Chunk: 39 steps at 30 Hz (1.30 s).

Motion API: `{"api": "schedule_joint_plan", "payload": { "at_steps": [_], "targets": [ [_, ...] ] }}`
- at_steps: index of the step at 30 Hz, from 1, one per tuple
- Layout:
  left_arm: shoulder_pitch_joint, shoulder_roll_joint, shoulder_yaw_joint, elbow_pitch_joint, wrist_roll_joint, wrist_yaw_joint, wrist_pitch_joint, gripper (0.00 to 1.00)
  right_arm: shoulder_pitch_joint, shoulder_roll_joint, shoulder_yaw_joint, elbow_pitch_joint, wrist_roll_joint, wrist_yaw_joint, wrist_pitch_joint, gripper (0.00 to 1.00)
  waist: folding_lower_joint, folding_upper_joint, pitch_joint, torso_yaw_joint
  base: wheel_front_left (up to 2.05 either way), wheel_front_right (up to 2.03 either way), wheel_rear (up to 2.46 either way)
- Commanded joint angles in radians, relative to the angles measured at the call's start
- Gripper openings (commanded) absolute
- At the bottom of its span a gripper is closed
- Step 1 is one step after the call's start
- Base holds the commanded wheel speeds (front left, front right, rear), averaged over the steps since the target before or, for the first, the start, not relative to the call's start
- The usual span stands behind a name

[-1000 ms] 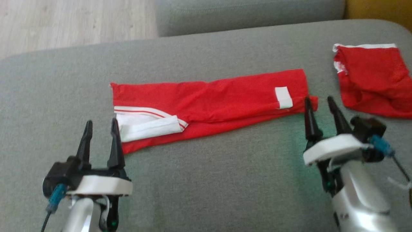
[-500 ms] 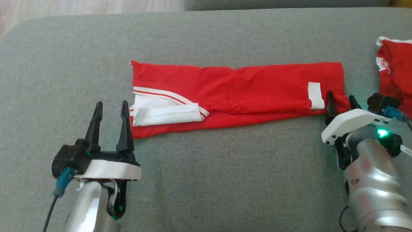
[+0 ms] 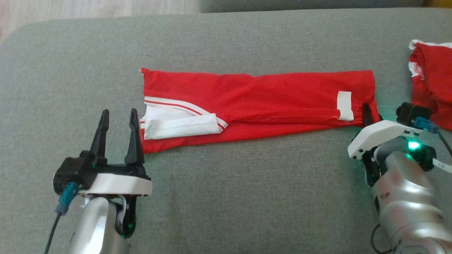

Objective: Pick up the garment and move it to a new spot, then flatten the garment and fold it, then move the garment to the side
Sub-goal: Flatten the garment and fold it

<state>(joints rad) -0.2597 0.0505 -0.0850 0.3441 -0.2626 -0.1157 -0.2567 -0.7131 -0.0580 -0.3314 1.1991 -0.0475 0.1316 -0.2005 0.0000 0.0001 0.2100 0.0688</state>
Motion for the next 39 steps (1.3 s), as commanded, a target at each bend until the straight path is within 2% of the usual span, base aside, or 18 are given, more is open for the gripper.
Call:
{"api": "schedule_joint_plan", "payload": {
  "at_steps": [1,4,6,11,16,20,24,27,29,32,39],
  "targets": [
    [-0.023,0.007,0.043,-0.026,0.008,-0.005,-0.005,1.0,-0.025,-0.001,0.017,-0.023,-0.014,-0.001,-0.021,0.0,0.0,-0.0001,-0.012,-0.012,0.0,0.0,0.0],
    [-0.017,0.006,0.047,-0.025,0.008,-0.006,-0.005,1.0,-0.019,-0.022,0.011,-0.031,-0.026,-0.001,-0.031,0.0,0.0,-0.0001,-0.022,-0.022,0.0,0.0,0.0],
    [-0.011,0.005,0.052,-0.026,0.009,-0.007,-0.005,1.0,-0.007,-0.06,-0.007,-0.046,-0.039,-0.001,-0.041,0.0,0.0,-0.0001,-0.036,-0.036,0.0,0.0,0.0],
    [-0.002,0.004,0.058,-0.028,0.009,-0.009,-0.005,1.0,-0.001,-0.082,-0.022,-0.066,-0.043,-0.001,-0.049,0.0,0.0,-0.0001,-0.055,-0.05,0.0,0.0,0.0],
    [0.01,0.003,0.061,-0.032,0.012,-0.011,-0.005,1.0,-0.024,-0.052,0.005,-0.091,-0.018,-0.001,-0.055,0.0,0.0,-0.0001,-0.086,-0.052,0.0,0.0,0.0],
    [0.024,0.002,0.068,-0.041,0.015,-0.011,-0.005,1.0,-0.047,-0.013,0.07,-0.104,0.026,-0.001,-0.057,0.0,0.0,-0.0001,-0.117,-0.035,0.0,0.0,0.0],
    [0.042,0.002,0.075,-0.048,0.019,-0.012,-0.005,1.0,-0.066,0.006,0.182,-0.108,0.104,-0.001,-0.057,0.0,0.0,-0.0001,-0.15,0.002,0.0,0.0,0.0],
    [0.052,0.001,0.072,-0.047,0.022,-0.012,-0.005,1.0,-0.073,0.007,0.369,-0.126,0.292,-0.001,-0.041,0.0,0.0,-0.0001,-0.171,0.044,0.0,0.0,0.0],
    [0.059,0.001,0.071,-0.046,0.023,-0.012,-0.005,1.0,-0.054,0.007,0.499,-0.183,0.426,-0.001,-0.014,0.0,0.0,-0.0001,-0.183,0.07,0.0,0.0,0.0],
    [0.067,0.002,0.07,-0.046,0.026,-0.013,-0.005,1.0,-0.019,0.007,0.65,-0.266,0.564,-0.001,0.017,0.0,0.0,-0.0001,-0.195,0.11,0.0,0.0,0.0],
    [0.077,0.003,0.056,-0.038,0.029,-0.013,-0.005,1.0,0.023,0.008,0.857,-0.323,0.749,-0.001,0.023,0.0,0.0,-0.0001,-0.202,0.209,0.0,0.0,0.0]
  ]
}}
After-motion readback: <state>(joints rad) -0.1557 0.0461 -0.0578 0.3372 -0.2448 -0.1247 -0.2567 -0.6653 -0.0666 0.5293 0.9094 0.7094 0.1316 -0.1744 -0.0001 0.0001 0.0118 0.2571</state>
